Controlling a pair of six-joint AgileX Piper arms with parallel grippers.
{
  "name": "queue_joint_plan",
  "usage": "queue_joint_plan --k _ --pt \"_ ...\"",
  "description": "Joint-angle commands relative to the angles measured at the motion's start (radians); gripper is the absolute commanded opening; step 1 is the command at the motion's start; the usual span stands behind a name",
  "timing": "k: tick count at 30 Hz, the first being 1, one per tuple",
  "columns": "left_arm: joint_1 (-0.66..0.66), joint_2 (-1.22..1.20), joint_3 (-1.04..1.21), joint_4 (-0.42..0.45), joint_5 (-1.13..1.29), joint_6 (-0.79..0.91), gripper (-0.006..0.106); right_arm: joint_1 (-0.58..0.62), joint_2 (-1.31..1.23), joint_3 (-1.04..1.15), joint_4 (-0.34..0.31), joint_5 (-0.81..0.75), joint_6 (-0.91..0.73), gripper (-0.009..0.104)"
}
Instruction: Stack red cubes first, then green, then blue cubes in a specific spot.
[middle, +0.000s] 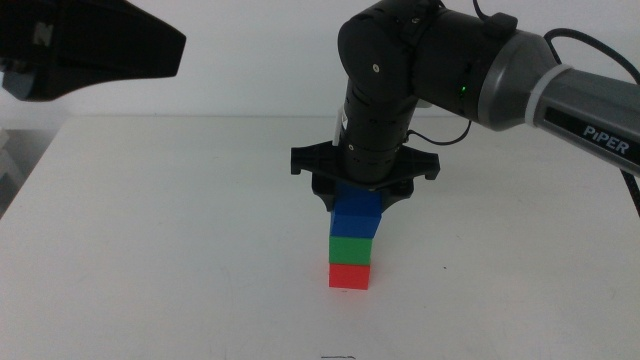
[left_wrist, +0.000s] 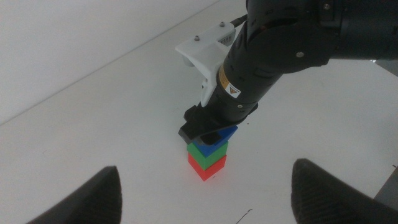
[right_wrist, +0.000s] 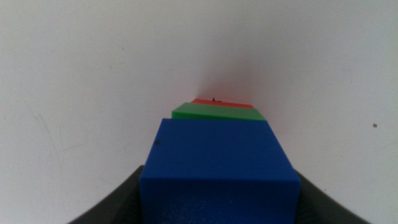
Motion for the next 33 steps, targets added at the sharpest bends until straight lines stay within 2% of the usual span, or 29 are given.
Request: queue_joint_plan --k 1,5,9,15,21,25,29,33 --pt "-0.003 -0.009 -0.025 -0.034 -0.064 -0.004 0.093 0.002 -0.046 -0.032 -0.034 0.031 -0.007 0.052" --pt "-0.003 -0.009 -0.025 -0.034 -0.064 -0.004 0.093 0.002 -0.046 -0.032 -0.034 0.019 -0.031 0.069" --pt "-0.003 -0.009 -0.025 -0.034 -0.064 -0.004 0.093 0.001 -0.047 -0.032 -0.031 -0.002 -0.051 0.077" --pt "-0.003 -0.009 -0.025 -0.034 -0.064 -0.004 0.093 -0.017 -0.105 -0.032 -0.022 -0.027 -0.098 0.077" --pt "-0.003 -0.009 -0.025 -0.034 -0.064 -0.004 0.093 -0.096 -0.234 -0.032 -0.001 -0.017 -0.168 0.077" --pt "-0.003 -0.009 -0.025 -0.034 -0.064 -0.004 0.093 -0.172 -0.329 -0.032 0.048 -0.018 -0.263 0.077" --pt "-0.003 -0.009 -0.025 -0.034 -0.064 -0.004 0.093 -0.308 -0.420 -0.032 0.131 -0.028 -0.382 0.077" --pt "-0.003 -0.009 -0.025 -0.034 -0.064 -0.004 0.093 -0.412 -0.475 -0.032 0.176 -0.020 -0.524 0.077"
